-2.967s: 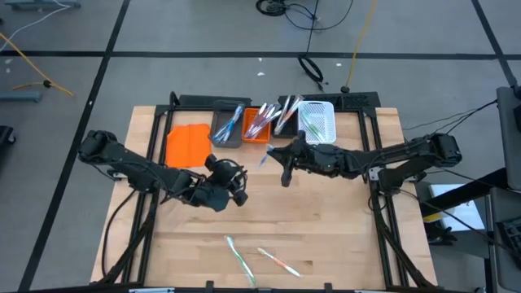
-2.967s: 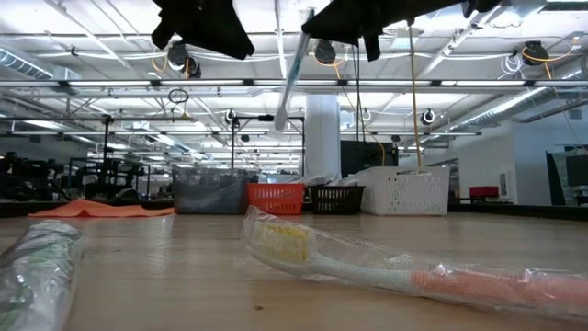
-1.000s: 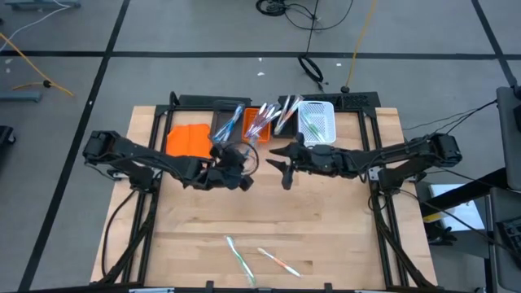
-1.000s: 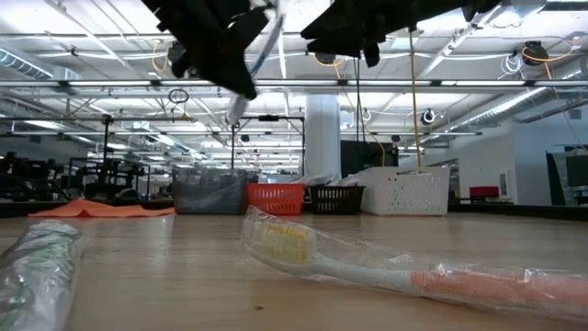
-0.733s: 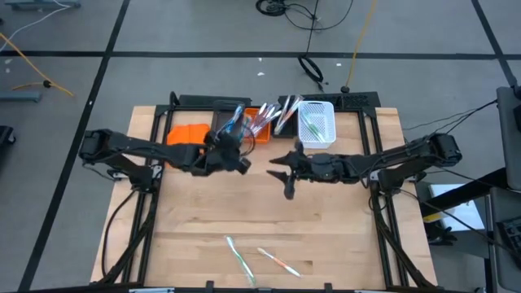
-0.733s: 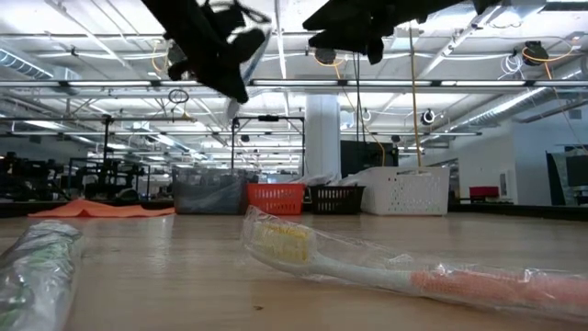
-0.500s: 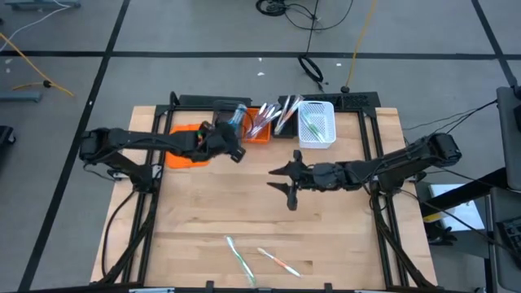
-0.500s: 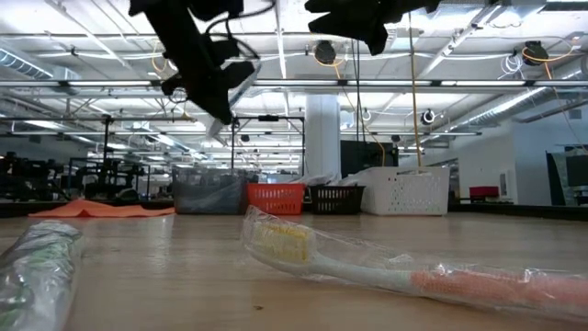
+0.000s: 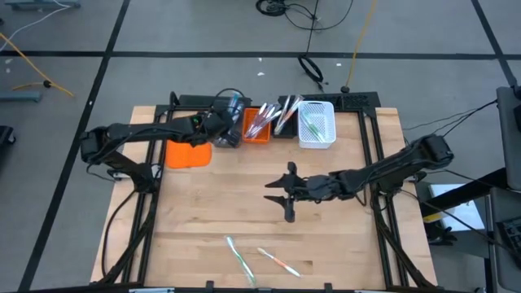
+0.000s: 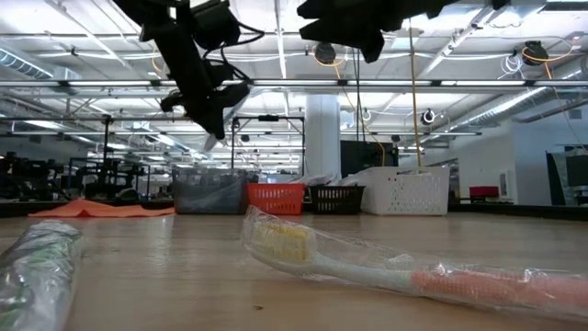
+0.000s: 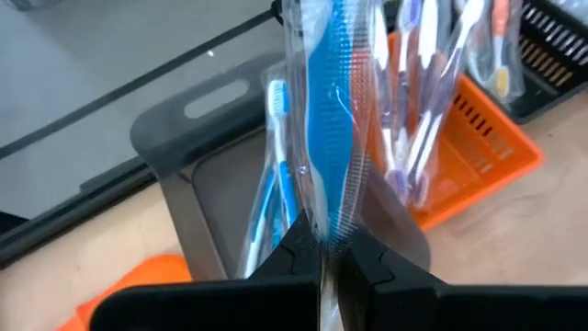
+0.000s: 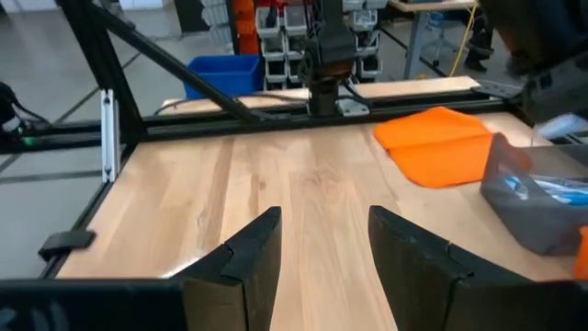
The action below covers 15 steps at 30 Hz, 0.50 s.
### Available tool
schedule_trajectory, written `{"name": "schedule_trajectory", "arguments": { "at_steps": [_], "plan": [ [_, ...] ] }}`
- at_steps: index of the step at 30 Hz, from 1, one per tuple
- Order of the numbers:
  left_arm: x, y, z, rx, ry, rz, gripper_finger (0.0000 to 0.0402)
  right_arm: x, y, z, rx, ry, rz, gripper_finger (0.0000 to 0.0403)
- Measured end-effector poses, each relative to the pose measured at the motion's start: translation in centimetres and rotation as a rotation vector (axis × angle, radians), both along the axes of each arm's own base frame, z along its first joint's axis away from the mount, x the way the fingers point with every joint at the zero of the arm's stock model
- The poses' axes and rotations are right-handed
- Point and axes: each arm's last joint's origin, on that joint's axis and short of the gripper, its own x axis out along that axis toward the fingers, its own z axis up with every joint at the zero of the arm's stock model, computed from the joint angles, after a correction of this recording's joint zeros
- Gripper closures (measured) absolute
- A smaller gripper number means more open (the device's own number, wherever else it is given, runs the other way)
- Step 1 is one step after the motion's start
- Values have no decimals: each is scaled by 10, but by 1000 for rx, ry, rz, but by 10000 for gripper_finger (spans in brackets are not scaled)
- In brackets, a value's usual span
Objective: Pick & Place Toothbrushes
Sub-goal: Put the blue toothbrush into the gray bin
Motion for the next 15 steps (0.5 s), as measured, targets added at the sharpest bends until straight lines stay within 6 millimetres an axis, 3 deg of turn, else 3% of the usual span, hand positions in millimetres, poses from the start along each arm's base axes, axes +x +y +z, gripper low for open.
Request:
{"name": "schedule_trajectory", "arguments": {
  "at_steps": [15],
  "plan": [
    [-30, 19, -52, -97, 46, 64, 401, 5, 2, -2, 5, -43, 3, 248]
  ]
}}
